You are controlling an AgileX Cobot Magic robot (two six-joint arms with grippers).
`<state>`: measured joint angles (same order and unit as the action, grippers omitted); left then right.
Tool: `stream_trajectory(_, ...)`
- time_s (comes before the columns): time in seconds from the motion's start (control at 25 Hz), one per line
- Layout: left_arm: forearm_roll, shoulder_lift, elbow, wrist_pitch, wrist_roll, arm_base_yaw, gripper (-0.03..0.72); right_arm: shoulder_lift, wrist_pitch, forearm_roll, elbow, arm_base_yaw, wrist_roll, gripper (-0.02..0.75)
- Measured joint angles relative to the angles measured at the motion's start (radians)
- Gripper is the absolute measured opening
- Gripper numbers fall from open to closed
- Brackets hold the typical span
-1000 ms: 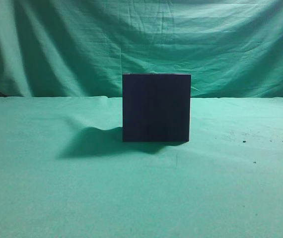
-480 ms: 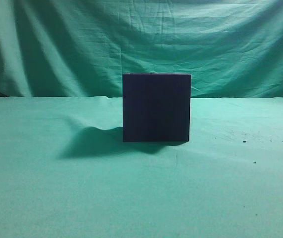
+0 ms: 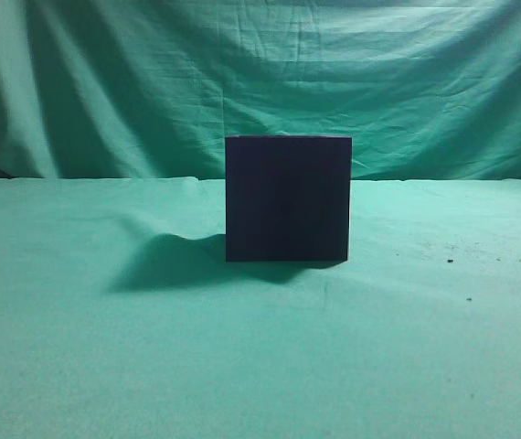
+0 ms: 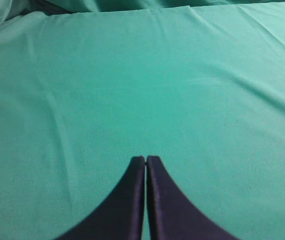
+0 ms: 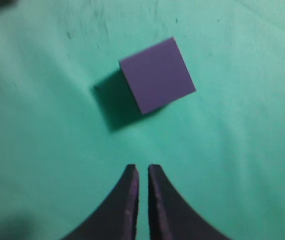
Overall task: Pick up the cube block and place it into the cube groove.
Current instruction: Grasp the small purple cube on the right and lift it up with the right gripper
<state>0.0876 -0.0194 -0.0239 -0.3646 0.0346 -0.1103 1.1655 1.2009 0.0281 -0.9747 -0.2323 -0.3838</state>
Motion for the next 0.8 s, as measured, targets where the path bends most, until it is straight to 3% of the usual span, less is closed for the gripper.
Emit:
stream_trajectory(0.12, 0.000, 0.000, 0.000, 0.000, 0.000, 0.000, 0.000, 0.113, 0.021, -0.081, -0.065, -0.074, -0.004, 0.049)
stream_trajectory(0.28, 0.000, 0.000, 0.000, 0.000, 0.000, 0.000, 0.000, 0.223, 0.019, -0.082, -0.121, -0.101, -0.006, 0.049)
stream_trajectory(0.48, 0.000, 0.000, 0.000, 0.000, 0.000, 0.000, 0.000, 0.325, 0.002, -0.082, -0.126, -0.101, -0.006, 0.270)
stream_trajectory(0.68, 0.000, 0.000, 0.000, 0.000, 0.000, 0.000, 0.000, 0.369, -0.021, -0.082, -0.127, -0.101, -0.016, 0.554)
stream_trajectory(0.8, 0.000, 0.000, 0.000, 0.000, 0.000, 0.000, 0.000, 0.371, -0.062, -0.091, -0.127, -0.103, -0.018, 0.568)
